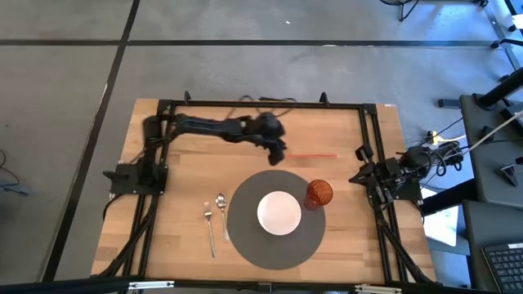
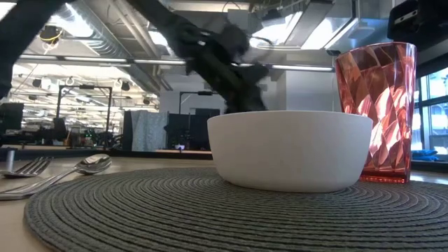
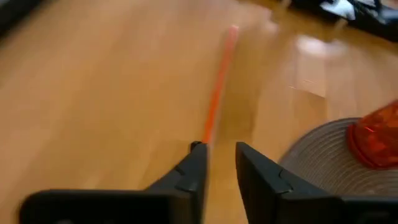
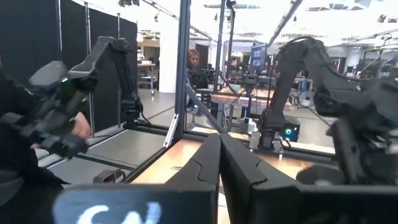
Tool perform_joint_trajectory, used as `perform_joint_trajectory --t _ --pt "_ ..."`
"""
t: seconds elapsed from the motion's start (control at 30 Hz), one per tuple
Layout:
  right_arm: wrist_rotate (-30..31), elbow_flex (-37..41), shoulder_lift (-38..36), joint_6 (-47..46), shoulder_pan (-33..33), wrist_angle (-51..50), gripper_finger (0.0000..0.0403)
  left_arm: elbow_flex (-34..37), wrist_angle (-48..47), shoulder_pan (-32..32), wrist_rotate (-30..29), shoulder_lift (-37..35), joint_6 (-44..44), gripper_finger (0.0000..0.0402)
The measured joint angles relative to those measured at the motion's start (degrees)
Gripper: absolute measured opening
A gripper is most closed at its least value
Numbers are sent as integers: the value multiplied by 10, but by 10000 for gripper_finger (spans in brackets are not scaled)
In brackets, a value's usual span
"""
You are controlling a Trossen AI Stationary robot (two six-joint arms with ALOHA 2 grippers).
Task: Pick & Place Utensil
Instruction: Put the orange straw into the orange glass to the right of the white bowl
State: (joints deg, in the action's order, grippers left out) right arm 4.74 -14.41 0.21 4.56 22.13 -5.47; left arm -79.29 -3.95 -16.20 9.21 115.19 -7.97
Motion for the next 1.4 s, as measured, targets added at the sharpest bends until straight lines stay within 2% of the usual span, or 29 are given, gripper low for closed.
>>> perform_joint_trajectory --t 0.17,0.27,0.5,0.67,0.93,1.13,1.27,1.4 --pt "-4 0 0 0 0 -10 11 -107 -94 19 21 89 28 151" --pt "-4 0 0 0 0 -20 12 -144 -139 27 -8 117 28 182" --pt "-2 0 0 9 0 -20 12 -166 -227 26 -54 133 57 201" --pt "2 0 0 9 0 -17 12 -166 -246 15 -72 133 58 188" --pt "2 0 0 11 0 -15 12 -169 -243 5 -48 163 69 167" --pt "2 0 0 11 0 -11 12 -170 -244 7 -55 175 66 143" --pt "2 0 0 11 0 -9 12 -169 -242 12 -74 172 57 107" --pt "2 0 0 10 0 -5 12 -168 -243 13 -76 172 55 38"
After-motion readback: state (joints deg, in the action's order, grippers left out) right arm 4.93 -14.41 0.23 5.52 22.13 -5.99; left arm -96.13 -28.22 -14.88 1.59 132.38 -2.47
